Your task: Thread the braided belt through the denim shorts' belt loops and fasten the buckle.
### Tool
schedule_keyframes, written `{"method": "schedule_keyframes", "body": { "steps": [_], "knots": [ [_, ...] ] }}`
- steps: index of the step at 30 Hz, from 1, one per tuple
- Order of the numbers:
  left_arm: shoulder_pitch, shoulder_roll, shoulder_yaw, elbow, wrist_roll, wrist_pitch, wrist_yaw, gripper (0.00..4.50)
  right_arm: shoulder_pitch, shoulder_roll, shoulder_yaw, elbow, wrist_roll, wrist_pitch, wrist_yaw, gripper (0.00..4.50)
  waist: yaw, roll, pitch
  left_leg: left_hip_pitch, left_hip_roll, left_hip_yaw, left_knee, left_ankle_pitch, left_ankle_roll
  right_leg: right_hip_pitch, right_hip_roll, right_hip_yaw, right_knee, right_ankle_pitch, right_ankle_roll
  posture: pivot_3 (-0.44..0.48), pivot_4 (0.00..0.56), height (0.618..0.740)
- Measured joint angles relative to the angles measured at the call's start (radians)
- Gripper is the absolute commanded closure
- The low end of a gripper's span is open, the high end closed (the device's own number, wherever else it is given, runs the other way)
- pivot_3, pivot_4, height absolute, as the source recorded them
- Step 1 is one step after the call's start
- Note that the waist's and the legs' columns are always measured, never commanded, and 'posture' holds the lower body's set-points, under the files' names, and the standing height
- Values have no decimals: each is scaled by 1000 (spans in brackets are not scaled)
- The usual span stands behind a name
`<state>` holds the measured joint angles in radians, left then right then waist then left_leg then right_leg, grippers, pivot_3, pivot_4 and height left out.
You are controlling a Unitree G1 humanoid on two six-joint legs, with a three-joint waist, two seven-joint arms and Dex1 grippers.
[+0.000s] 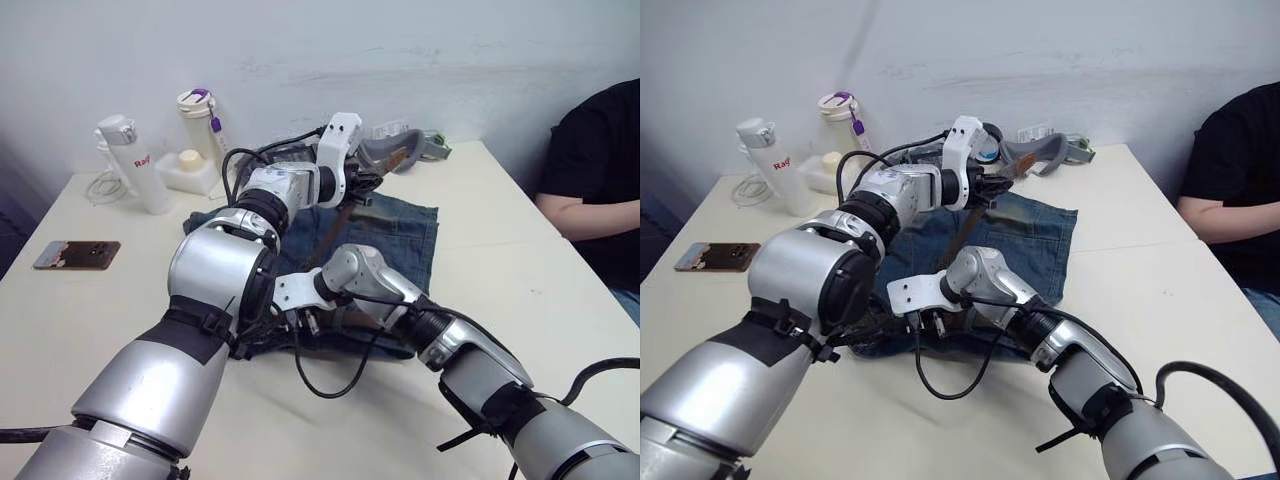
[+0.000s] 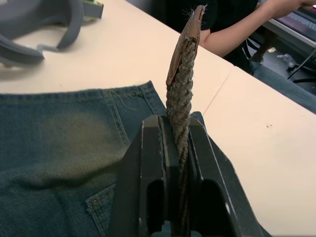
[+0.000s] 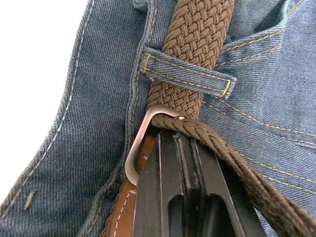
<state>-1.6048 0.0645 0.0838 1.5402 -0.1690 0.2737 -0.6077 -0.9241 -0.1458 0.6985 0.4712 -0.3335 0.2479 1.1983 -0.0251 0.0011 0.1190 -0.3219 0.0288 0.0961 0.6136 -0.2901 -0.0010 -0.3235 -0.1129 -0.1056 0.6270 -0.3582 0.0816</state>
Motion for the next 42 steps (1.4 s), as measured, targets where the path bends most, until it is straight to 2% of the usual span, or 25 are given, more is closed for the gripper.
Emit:
{"method": "schedule_keyframes", "body": {
  "steps": [1, 6, 9, 12, 15, 17, 19, 25, 27, 30, 34, 42],
  "knots": [
    [0, -2, 5, 0, 6, -1, -11, 4500, 0, 1, -4, 7, 0, -11, -1, 4464, 0, 0, 0, 0, 0, 0, 0, 0, 0, 0, 0, 0, 0, 0, 0, 0, 150, 740],
    [0, -1, -37, -35, 92, -1, -253, 4500, 12, 22, -70, 57, 5, -31, 6, 4464, -3, 2, 1, -1, 0, 0, -1, 0, 0, -1, 0, -1, 0, 0, 0, 0, 150, 740],
    [0, 3, -65, -69, 122, -3, -341, 4500, 44, 6, -121, 51, 43, -31, 13, 4464, -1, 3, 2, -5, 0, 0, -1, 0, 0, 0, 0, -1, 0, 0, 0, 0, 150, 740],
    [13, 20, -101, -144, 157, -47, -430, 4500, 138, -86, -198, -104, 123, 55, 38, 4464, 31, 5, 5, -25, -3, 2, 2, 1, 2, -17, -3, -1, 0, 1, -1, 0, 150, 740],
    [96, 33, -121, -220, 177, -99, -455, 4500, 180, -177, -252, -244, 200, 231, 95, 4464, 54, 9, 11, -42, -5, -1, 13, 2, 4, -25, -4, -1, -1, 2, 0, 0, 150, 740],
    [172, 38, -139, -248, 190, -129, -460, 4500, 197, -225, -289, -315, 254, 339, 127, 4464, 57, -1, 19, -56, -5, -3, 20, 1, 13, -34, -5, 0, -1, 4, 1, 0, 150, 740],
    [251, 34, -168, -313, 209, -161, -468, 4500, 220, -268, -314, -386, 309, 445, 139, 4464, 57, -3, 24, -67, -7, -7, 24, -1, 18, -39, -5, -1, -1, 9, 3, 0, 150, 740],
    [373, 40, -222, -443, 235, -187, -465, 4500, 271, -362, -366, -521, 427, 632, 133, 4464, 56, -4, 38, -75, -15, -10, 35, -13, 36, -40, -13, -8, -2, 9, 3, 0, 150, 740],
    [405, 52, -235, -503, 241, -189, -464, 4500, 281, -382, -398, -564, 471, 694, 107, 4464, 55, -4, 44, -84, -17, -13, 40, -13, 39, -43, -15, -17, -4, 13, 11, 0, 150, 740],
    [446, 73, -255, -553, 249, -190, -466, 4500, 300, -422, -438, -614, 514, 756, 70, 4464, 55, -5, 55, -85, -22, -13, 40, -11, 43, -39, -15, -30, -9, 17, 17, 0, 150, 740],
    [493, 113, -277, -636, 252, -190, -477, 4500, 337, -480, -499, -682, 579, 834, 19, 4464, 53, -7, 65, -87, -27, -12, 39, -7, 49, -36, -19, -32, -19, 20, 24, 0, 150, 740],
    [596, 228, -300, -887, 248, -199, -541, 4500, 377, -570, -683, -790, 705, 924, -71, 4464, 50, -7, 84, -90, -28, -9, 38, -2, 50, -38, -20, -32, -23, 22, 29, 0, 150, 740]
  ]
}}
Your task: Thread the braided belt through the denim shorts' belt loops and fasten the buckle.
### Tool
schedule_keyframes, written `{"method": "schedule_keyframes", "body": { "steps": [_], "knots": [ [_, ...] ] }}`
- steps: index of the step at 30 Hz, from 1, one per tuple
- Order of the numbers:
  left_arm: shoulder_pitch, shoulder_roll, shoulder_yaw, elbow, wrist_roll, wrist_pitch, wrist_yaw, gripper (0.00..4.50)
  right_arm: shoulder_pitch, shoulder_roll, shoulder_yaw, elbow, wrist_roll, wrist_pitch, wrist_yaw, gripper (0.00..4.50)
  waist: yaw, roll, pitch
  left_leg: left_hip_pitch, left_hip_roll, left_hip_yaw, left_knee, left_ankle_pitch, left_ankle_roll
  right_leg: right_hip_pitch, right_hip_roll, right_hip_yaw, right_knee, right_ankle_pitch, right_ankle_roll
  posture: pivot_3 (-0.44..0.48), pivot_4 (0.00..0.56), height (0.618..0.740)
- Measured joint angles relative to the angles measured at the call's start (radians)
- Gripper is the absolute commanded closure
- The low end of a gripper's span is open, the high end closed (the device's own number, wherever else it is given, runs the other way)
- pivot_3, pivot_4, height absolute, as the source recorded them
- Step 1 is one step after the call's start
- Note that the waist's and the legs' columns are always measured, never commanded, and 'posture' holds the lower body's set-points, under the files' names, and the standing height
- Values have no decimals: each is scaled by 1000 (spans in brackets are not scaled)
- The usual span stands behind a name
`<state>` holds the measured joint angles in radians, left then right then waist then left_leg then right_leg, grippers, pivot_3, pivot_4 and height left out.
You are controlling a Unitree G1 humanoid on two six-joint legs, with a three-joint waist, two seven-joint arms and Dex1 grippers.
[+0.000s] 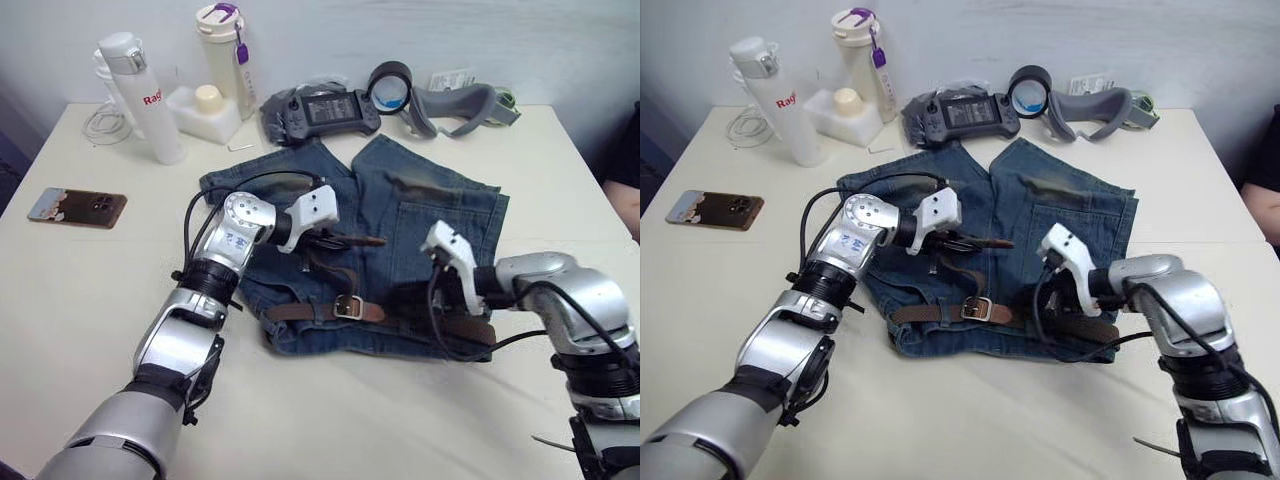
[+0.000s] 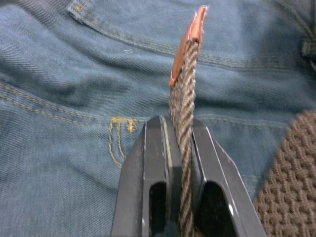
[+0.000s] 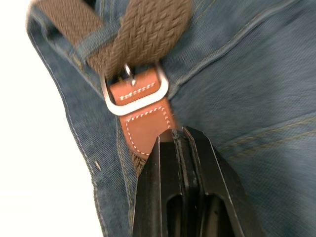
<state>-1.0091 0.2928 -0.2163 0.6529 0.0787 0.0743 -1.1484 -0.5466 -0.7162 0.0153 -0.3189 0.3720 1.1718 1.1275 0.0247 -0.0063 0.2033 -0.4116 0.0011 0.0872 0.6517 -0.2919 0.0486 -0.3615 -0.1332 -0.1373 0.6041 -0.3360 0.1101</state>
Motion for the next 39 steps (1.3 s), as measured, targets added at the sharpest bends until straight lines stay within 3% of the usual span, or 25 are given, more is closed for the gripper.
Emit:
{"method": "schedule_keyframes", "body": {
  "steps": [1, 4, 7, 9, 18, 21, 26, 27, 28, 33, 39],
  "knots": [
    [14, 8, 0, -34, -4, 0, -8, 4500, -1, -2, -30, -9, 9, -12, -13, 4464, 0, 0, 0, 0, 0, 0, 0, 1, 0, 0, 0, 0, 0, 0, 0, 0, 150, 740],
    [51, 36, 1, -144, -18, 10, -20, 4500, -9, -9, -97, -32, 13, -95, -66, 3630, 0, 0, 1, 0, 0, 0, -1, 2, -1, 0, 1, 0, 1, 0, 0, 0, 150, 740],
    [103, 72, 3, -274, -35, 29, -16, 4500, -11, -36, -66, -53, -67, -312, -122, 2154, -1, 0, 1, 1, 0, 3, -1, 3, 0, 0, 0, 2, 1, 0, 1, 0, 150, 740],
    [127, 77, 2, -322, -41, 58, -8, 4500, -17, -53, -29, -57, -111, -404, -139, 1485, -1, 0, 1, 1, 0, 4, 0, 4, 0, 0, 0, 2, 2, -1, 1, 0, 150, 740],
    [158, 81, 1, -430, -56, 158, 35, 4500, -22, -32, 103, -60, -152, -534, -162, 1485, 1, -1, 1, 2, 0, 3, 1, 9, -1, 0, -1, 3, 8, 0, 1, 0, 150, 740],
    [158, 81, 1, -444, -64, 167, 42, 4500, -30, -19, 127, -59, -161, -540, -181, 2140, -1, -1, 1, 3, 0, 3, 1, 10, -2, 0, -1, 3, 10, 0, 1, 0, 150, 740],
    [158, 81, -1, -444, -68, 173, 45, 4500, -32, -9, 134, -39, -162, -544, -198, 4185, -1, -1, 1, 3, 0, 3, 1, 10, -2, 0, -1, 3, 10, 0, 1, 0, 150, 740],
    [158, 80, -1, -443, -70, 179, 53, 3608, -33, -4, 134, -31, -162, -550, -202, 4500, -1, -1, 1, 3, 0, 3, 1, 10, -1, 0, -1, 3, 11, 0, 1, 0, 150, 740],
    [157, 77, 0, -443, -76, 186, 58, 3339, -33, -3, 135, -27, -163, -556, -203, 4500, 0, -1, 1, 3, 0, 3, 1, 11, -1, 0, -1, 3, 11, 0, 1, 0, 150, 740],
    [154, 71, -12, -443, -87, 165, 68, 1061, -34, -1, 135, -15, -163, -574, -204, 4500, -1, -1, 1, 3, 0, 3, 2, 11, -1, 0, -1, 3, 12, 0, 1, 0, 150, 740],
    [141, 62, -44, -439, -80, 116, 70, 1061, -34, -1, 135, -4, -165, -582, -204, 4500, -1, -1, 1, 3, 0, 3, 5, 11, -1, 0, -1, 4, 15, 0, 1, 0, 150, 740]
  ]
}}
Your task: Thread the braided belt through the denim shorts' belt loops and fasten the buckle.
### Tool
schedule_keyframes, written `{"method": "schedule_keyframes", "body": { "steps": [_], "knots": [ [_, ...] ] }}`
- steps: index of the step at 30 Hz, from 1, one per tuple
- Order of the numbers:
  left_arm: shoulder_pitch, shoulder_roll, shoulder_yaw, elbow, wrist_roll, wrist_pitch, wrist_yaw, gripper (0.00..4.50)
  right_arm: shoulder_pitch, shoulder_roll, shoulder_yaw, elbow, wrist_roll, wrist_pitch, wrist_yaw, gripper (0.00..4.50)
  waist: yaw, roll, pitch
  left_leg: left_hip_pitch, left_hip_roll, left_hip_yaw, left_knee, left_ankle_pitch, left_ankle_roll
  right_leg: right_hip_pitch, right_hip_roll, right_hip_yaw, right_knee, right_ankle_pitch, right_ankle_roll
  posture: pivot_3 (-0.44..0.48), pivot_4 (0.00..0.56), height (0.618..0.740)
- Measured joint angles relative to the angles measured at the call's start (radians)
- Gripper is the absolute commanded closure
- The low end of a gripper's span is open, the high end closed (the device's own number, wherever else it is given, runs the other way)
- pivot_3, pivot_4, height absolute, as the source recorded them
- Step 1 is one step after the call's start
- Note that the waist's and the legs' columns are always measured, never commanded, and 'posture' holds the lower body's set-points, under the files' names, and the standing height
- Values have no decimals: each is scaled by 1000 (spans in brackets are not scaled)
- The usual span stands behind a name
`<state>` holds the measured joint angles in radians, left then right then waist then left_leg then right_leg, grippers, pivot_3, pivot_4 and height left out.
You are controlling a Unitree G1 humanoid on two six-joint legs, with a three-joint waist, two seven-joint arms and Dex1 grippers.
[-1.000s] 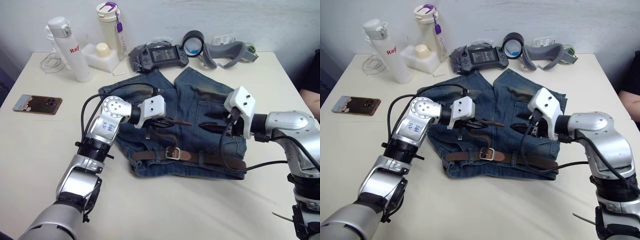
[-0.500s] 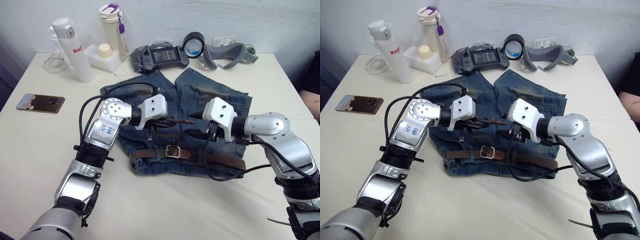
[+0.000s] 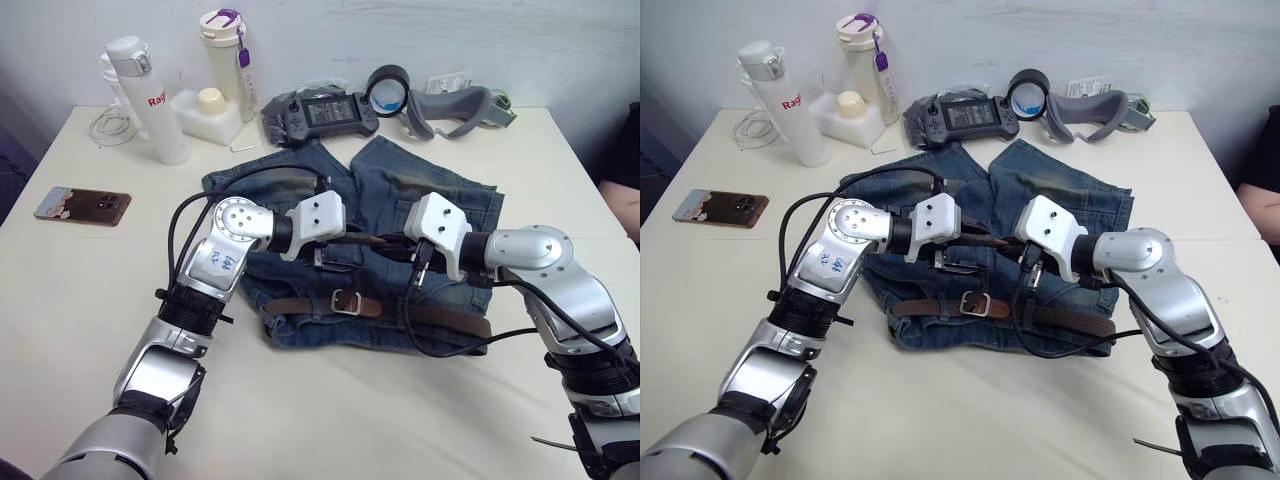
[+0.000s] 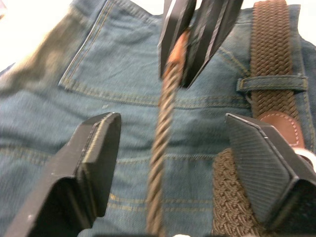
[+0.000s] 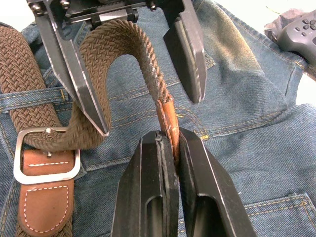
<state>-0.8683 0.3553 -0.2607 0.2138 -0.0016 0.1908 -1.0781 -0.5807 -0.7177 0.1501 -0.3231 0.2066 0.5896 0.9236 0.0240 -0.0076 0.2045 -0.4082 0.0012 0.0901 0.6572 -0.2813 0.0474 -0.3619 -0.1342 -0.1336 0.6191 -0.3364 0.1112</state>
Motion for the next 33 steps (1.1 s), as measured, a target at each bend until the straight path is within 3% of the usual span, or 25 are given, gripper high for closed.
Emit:
{"method": "schedule_keyframes", "body": {
  "steps": [3, 6, 11, 12, 17, 21, 23, 27, 33],
  "knots": [
    [-28, 0, -7, 15, 5, -26, 5, 1061, 0, -2, 0, 0, -4, 0, 0, 4500, 0, 0, 0, 0, 0, 0, 2, 0, 0, 0, 0, 1, 3, 0, 0, 0, 150, 740],
    [-30, -1, -7, 32, 4, -33, 3, 1863, 0, -4, 0, 0, -7, 0, 0, 4500, -1, 0, 0, 1, 0, 0, 3, 0, 0, 0, 0, 1, 3, 0, 0, 0, 150, 740],
    [-30, 1, -13, 37, 3, -42, -9, 4122, 4, -15, 2, -1, -8, 1, 6, 4500, 0, 0, 0, 0, 0, 0, 3, 0, 0, 0, 0, 1, 3, 0, 0, 0, 150, 740],
    [-30, 2, -14, 37, 3, -42, -12, 4411, 6, -15, 2, -2, -8, 1, 6, 4500, 0, 0, 0, 0, 0, 0, 3, 0, 0, 0, 0, 1, 3, 0, 0, 0, 150, 740],
    [-30, -2, -17, 38, 3, -43, -22, 4411, 9, -16, 2, -2, -6, 2, 14, 4500, 0, 0, 0, 0, 0, 0, 4, 0, 0, 0, 0, 1, 4, 0, 0, 0, 150, 740],
    [-30, -8, -27, 39, 0, -41, -34, 4500, 28, -16, -1, -19, 17, 48, 5, 2925, 1, 0, 0, 0, 0, 0, 4, 0, 0, 0, 0, 1, 4, 0, 0, 0, 150, 740],
    [-28, -6, -33, 38, -1, -38, -38, 4500, 54, -17, -1, -45, 18, 53, 2, 1924, 0, 0, 0, 0, 0, 0, 4, 0, 0, 0, 0, 1, 4, 0, 0, 0, 150, 740],
    [4, 46, -34, 31, 1, -42, -49, 4500, 182, -72, -3, -138, 10, 44, -3, 232, 0, 0, 0, 1, 0, 0, 4, 0, 0, 1, 0, 1, 3, 0, 0, 0, 150, 740],
    [45, 90, -43, 35, 5, -74, -75, 4500, 353, -110, 0, -264, -1, 37, -20, 232, 1, 0, 0, 1, 0, 0, 5, 0, 0, 1, -1, 2, 4, 0, 0, 0, 150, 740]
  ]
}}
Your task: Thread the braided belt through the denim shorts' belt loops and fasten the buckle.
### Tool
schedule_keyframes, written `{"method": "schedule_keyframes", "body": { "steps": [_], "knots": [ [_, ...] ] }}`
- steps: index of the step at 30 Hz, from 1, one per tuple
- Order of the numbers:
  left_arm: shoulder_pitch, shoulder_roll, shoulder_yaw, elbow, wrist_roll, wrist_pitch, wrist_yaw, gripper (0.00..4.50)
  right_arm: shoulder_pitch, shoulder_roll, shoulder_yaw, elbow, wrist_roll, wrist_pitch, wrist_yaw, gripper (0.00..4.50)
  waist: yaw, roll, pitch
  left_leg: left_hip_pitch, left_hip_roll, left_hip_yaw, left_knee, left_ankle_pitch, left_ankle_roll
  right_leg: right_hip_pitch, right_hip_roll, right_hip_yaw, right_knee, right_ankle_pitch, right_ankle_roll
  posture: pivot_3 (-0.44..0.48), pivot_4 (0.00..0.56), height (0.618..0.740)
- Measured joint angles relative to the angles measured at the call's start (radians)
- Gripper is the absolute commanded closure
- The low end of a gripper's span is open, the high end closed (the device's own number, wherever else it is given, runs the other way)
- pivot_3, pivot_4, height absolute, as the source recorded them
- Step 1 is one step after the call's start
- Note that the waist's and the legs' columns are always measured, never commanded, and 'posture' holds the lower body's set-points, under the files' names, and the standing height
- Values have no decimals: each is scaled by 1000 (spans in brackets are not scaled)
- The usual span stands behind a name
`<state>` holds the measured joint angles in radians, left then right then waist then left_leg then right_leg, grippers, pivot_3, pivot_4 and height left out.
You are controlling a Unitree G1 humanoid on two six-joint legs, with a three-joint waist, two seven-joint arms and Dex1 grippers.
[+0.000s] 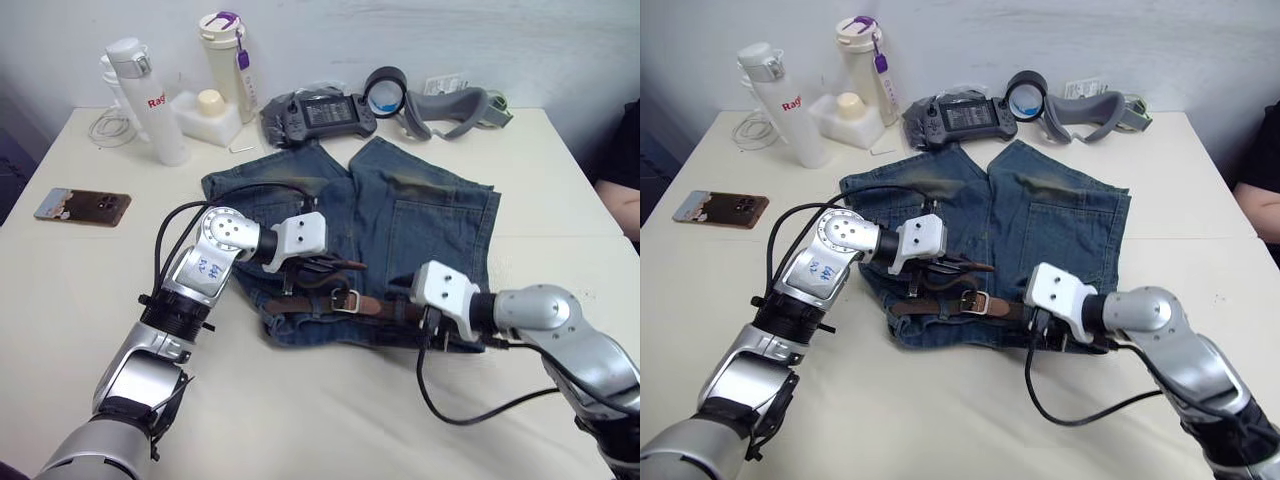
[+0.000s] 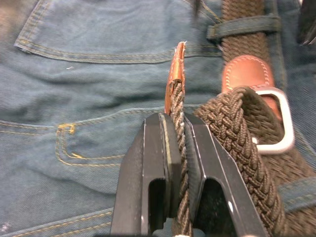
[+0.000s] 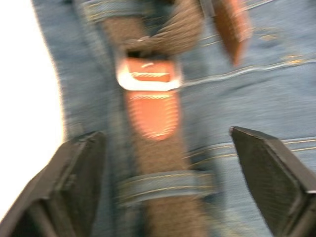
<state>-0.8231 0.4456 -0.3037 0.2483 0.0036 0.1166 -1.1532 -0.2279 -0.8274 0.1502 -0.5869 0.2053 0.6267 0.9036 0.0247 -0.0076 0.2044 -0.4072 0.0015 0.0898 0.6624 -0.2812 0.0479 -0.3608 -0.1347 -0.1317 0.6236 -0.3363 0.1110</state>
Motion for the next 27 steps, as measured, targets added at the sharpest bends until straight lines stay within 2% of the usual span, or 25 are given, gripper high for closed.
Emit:
{"method": "schedule_keyframes", "body": {
  "steps": [7, 12, 17, 20, 22, 23, 24, 27],
  "knots": [
    [-1, 0, -42, 12, 27, -89, -20, 4500, 17, 26, 111, 28, -173, -111, -117, 232, 0, 0, 0, 0, 0, 0, 0, 0, 0, 0, 0, 0, 0, 0, 0, 0, 150, 740],
    [-6, 9, -50, 45, 43, -131, -31, 4500, 15, 31, 142, 50, -270, -203, -166, 232, -1, 0, 0, 1, 0, 0, 0, 0, 0, 0, 1, 0, 1, 0, 0, 0, 150, 740],
    [-33, 13, -51, 90, 64, -195, -33, 4500, 14, 98, 147, 80, -310, -239, -207, 232, -3, -1, -1, 1, 0, 1, 0, 0, 0, 0, 1, 0, 1, 0, 0, 0, 150, 740],
    [-41, 12, -52, 125, 73, -223, -31, 4500, 10, 110, 147, 84, -322, -255, -210, 987, -2, -1, -1, 1, 0, 1, 0, 0, 0, 0, 1, 0, 1, 0, 0, 0, 150, 740],
    [-53, 4, -52, 150, 78, -238, -31, 4500, 8, 118, 147, 89, -325, -259, -210, 1880, -2, -1, -1, 1, 0, 1, 1, 0, 0, 0, 1, 0, 2, 0, 0, 0, 150, 740],
    [-64, 3, -52, 162, 78, -246, -31, 4500, 2, 129, 147, 100, -327, -263, -211, 2637, -2, -1, -1, 1, 0, 1, 1, 0, 0, 0, 1, 0, 2, 0, 0, 0, 150, 740],
    [-68, 3, -52, 163, 79, -249, -31, 4500, -1, 134, 147, 104, -331, -266, -213, 2855, -2, -1, -1, 1, 0, 1, 1, 0, 0, 0, 1, 0, 2, 0, 0, 0, 150, 740],
    [-77, 2, -50, 181, 79, -264, -31, 4500, -15, 152, 146, 119, -337, -275, -224, 4251, -2, -1, -1, 1, 0, 1, 1, 0, 0, 0, 1, 0, 2, 0, 0, 0, 150, 740]
  ]
}}
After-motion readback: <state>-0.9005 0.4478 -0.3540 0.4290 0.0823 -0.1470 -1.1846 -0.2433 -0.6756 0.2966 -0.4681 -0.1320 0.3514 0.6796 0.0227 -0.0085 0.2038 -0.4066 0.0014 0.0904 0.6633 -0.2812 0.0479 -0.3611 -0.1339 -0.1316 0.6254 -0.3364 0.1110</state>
